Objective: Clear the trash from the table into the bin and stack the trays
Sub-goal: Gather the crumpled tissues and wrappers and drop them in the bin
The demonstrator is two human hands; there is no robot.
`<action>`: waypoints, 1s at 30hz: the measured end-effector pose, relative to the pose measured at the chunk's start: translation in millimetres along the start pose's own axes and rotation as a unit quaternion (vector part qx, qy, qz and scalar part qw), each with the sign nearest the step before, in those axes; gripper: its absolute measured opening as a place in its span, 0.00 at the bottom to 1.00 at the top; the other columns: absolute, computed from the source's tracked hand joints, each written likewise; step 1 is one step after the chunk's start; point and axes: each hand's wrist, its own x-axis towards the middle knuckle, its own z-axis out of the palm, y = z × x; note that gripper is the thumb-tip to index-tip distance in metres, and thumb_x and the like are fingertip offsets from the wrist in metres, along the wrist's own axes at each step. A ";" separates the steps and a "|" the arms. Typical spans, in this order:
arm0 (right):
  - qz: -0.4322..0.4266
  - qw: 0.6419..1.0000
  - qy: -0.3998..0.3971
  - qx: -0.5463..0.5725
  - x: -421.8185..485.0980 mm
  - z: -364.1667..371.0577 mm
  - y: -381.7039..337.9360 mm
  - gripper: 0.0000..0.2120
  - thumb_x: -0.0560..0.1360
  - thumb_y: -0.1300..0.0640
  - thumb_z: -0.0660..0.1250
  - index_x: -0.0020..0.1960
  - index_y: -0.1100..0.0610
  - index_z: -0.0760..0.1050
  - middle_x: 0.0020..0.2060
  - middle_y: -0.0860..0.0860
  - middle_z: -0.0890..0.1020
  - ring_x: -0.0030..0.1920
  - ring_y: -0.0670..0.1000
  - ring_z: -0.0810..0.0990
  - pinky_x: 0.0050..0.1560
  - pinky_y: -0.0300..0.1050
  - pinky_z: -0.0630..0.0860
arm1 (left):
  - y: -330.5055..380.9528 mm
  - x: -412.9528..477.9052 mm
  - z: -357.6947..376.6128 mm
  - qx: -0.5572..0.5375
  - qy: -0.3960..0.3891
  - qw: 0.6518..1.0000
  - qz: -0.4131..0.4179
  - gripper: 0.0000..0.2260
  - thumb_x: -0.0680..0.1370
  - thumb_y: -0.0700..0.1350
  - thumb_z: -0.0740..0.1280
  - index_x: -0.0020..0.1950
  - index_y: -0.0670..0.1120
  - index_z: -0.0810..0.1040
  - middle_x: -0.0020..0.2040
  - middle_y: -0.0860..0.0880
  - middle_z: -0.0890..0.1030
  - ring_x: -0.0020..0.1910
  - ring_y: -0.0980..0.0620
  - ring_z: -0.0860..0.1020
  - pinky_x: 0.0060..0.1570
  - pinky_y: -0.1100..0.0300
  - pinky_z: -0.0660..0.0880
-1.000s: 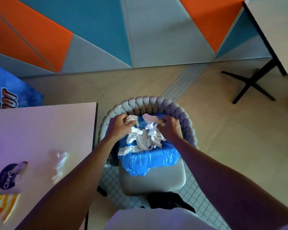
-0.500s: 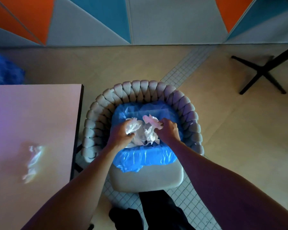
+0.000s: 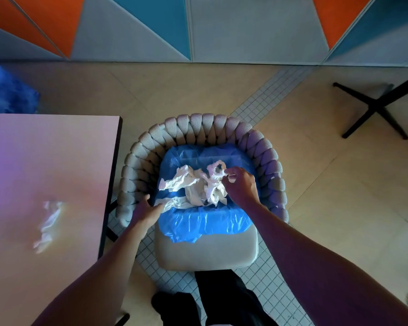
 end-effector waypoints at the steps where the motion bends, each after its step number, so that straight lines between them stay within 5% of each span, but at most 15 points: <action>1: 0.000 1.000 -0.001 0.003 -1.3 -0.2 0.8 0.11 0.72 0.55 0.70 0.54 0.50 0.83 0.51 0.46 0.85 0.50 0.48 0.85 0.56 0.48 0.81 | 1.9 -0.2 3.3 -0.026 -0.013 0.999 -0.022 0.25 0.75 0.51 0.75 0.70 0.45 0.75 0.64 0.43 0.82 0.61 0.42 0.82 0.63 0.46 0.80; 6: 0.001 1.000 0.000 0.007 -7.5 5.1 7.2 0.06 0.72 0.55 0.70 0.49 0.50 0.82 0.46 0.44 0.86 0.45 0.43 0.85 0.51 0.44 0.82 | 30.0 -14.1 41.1 0.029 0.020 0.999 0.042 0.10 0.77 0.48 0.69 0.46 0.40 0.80 0.43 0.39 0.85 0.47 0.39 0.84 0.43 0.52 0.77; 10: 0.001 1.000 -0.020 0.008 -12.6 13.8 9.9 0.07 0.72 0.56 0.70 0.49 0.50 0.82 0.45 0.44 0.86 0.44 0.44 0.85 0.51 0.46 0.82 | 46.0 -23.8 74.0 0.036 -0.100 0.992 0.065 0.19 0.78 0.51 0.68 0.66 0.45 0.78 0.62 0.47 0.84 0.62 0.44 0.81 0.61 0.51 0.78; 14: 0.000 0.998 -0.062 -0.011 -18.8 18.6 5.2 0.09 0.72 0.54 0.69 0.52 0.49 0.83 0.47 0.43 0.86 0.48 0.48 0.85 0.54 0.48 0.81 | 32.7 -23.9 64.9 0.051 -0.141 0.985 0.082 0.23 0.80 0.51 0.67 0.75 0.50 0.73 0.70 0.50 0.79 0.67 0.50 0.78 0.61 0.61 0.73; 18: -0.016 0.997 -0.082 -0.005 -21.5 22.5 -17.5 0.11 0.72 0.56 0.71 0.54 0.51 0.83 0.48 0.46 0.86 0.49 0.50 0.85 0.57 0.50 0.80 | 11.2 -21.8 17.4 0.051 -0.057 0.992 0.098 0.18 0.81 0.48 0.67 0.71 0.48 0.78 0.66 0.51 0.82 0.63 0.52 0.80 0.65 0.60 0.74; 26: -0.126 0.979 -0.153 -0.042 -36.8 63.6 -112.5 0.21 0.73 0.48 0.75 0.65 0.48 0.78 0.58 0.44 0.84 0.57 0.45 0.83 0.60 0.46 0.78 | -46.9 -43.4 -113.2 0.003 0.128 0.981 0.144 0.10 0.78 0.47 0.71 0.60 0.51 0.84 0.55 0.53 0.87 0.49 0.58 0.84 0.53 0.65 0.77; 30: -0.176 0.962 -0.193 -0.077 -57.9 95.3 -163.2 0.25 0.73 0.47 0.76 0.68 0.50 0.76 0.62 0.48 0.81 0.61 0.48 0.81 0.61 0.46 0.77 | -91.4 -51.0 -169.6 -0.039 0.206 0.968 0.138 0.09 0.77 0.44 0.72 0.57 0.50 0.83 0.52 0.53 0.87 0.48 0.54 0.86 0.54 0.57 0.81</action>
